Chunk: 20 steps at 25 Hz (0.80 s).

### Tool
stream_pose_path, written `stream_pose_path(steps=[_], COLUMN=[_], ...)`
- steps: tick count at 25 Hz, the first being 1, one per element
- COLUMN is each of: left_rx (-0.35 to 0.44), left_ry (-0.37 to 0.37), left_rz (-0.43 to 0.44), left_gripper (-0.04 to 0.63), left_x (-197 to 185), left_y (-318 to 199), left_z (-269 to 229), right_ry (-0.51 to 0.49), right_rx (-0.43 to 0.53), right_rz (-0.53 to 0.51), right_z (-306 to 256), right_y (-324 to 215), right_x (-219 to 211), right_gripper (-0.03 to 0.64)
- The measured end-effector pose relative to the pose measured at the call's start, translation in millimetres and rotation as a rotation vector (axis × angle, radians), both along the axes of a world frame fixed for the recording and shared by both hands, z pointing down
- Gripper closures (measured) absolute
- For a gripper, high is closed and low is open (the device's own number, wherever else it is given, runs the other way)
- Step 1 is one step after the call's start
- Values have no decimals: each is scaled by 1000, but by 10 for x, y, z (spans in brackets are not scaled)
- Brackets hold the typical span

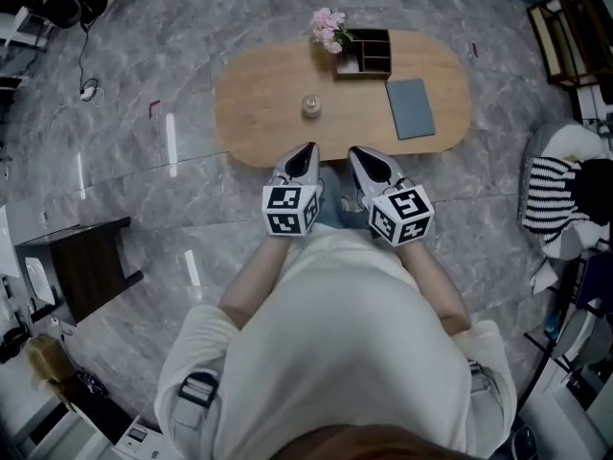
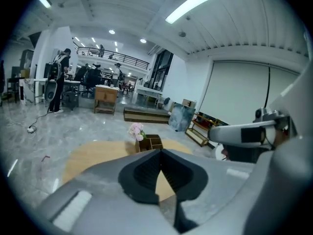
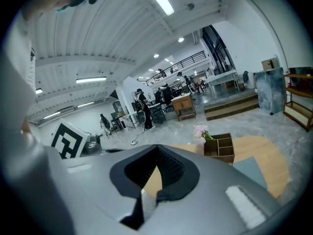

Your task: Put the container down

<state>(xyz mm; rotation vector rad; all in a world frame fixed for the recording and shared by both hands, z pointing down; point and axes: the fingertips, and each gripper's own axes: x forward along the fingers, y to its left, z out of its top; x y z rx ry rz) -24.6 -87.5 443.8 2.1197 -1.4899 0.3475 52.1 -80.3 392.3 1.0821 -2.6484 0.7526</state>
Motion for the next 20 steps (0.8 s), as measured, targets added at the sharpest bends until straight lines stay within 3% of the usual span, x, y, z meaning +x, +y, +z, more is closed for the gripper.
stream_pose_path(steps=[10, 20], left_rx=[68, 54], left_ry=[30, 29], left_rz=[46, 33], left_gripper=[595, 594], left_x=[30, -4], left_y=[181, 309], left_z=[-471, -461], right_ry=[-32, 0], right_rx=[100, 121], right_rz=[-30, -45], right_z=[-431, -420], right_y=[72, 185], right_x=[-35, -12], right_gripper=[615, 617])
